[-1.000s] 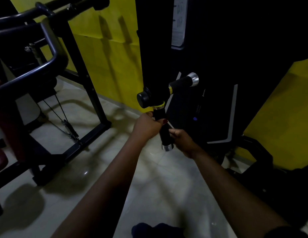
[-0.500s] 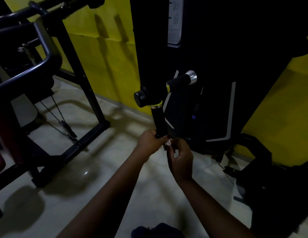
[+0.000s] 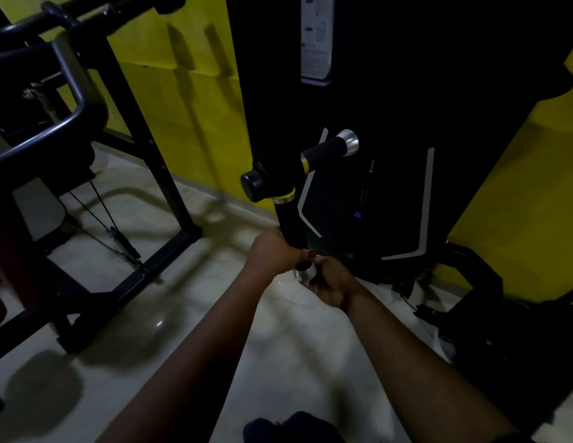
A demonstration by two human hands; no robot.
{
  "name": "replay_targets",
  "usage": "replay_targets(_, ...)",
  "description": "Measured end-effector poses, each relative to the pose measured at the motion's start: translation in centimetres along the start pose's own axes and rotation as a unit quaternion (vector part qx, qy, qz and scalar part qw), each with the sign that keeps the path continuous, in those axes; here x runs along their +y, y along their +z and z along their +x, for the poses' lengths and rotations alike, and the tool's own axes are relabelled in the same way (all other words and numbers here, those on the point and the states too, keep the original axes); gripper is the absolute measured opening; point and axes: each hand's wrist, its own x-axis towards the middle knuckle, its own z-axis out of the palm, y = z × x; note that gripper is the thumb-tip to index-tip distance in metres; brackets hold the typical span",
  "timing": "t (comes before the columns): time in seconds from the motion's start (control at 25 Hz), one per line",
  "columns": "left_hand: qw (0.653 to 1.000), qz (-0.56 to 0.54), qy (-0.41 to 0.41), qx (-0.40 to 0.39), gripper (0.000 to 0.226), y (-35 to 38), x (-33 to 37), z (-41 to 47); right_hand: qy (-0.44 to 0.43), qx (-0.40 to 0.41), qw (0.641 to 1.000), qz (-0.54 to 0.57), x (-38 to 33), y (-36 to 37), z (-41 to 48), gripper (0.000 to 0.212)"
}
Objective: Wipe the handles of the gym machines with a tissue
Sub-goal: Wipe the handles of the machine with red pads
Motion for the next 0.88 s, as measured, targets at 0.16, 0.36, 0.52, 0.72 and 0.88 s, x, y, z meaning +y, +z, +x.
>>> replay_targets(0.16,1.000,0.000,0.012,0.005,0.046,0.2,0.0,0.0,0.136,-0.053,0.982,0.119,1.4,0.1,0.5,0.017)
replay_targets(0.36,1.000,-0.007,0.020,-0.002,0.041,0.3,0.0,0.5,0.089,-0.100,0.944,0.303,5.0,1.5,-1.3,0.043)
replay_targets(0.52,1.000,-0.014,0.011,-0.003,0.039,0.4,-0.2,0.6,0.062,0.110,0.946,0.299,4.2,2.5,-4.0,0.015)
replay_targets(0.72,1.000,-0.012,0.021,0.005,0.041,0.5,-0.1,0.2,-0.152,0.302,0.934,0.116,4.4,2.4,-4.3,0.013)
replay_targets(0.88,1.000,-0.012,0.007,0.005,0.035,0.6,-0.1,0.4,-0.335,0.324,0.857,-0.220,5.7,2.3,-5.0,0.015)
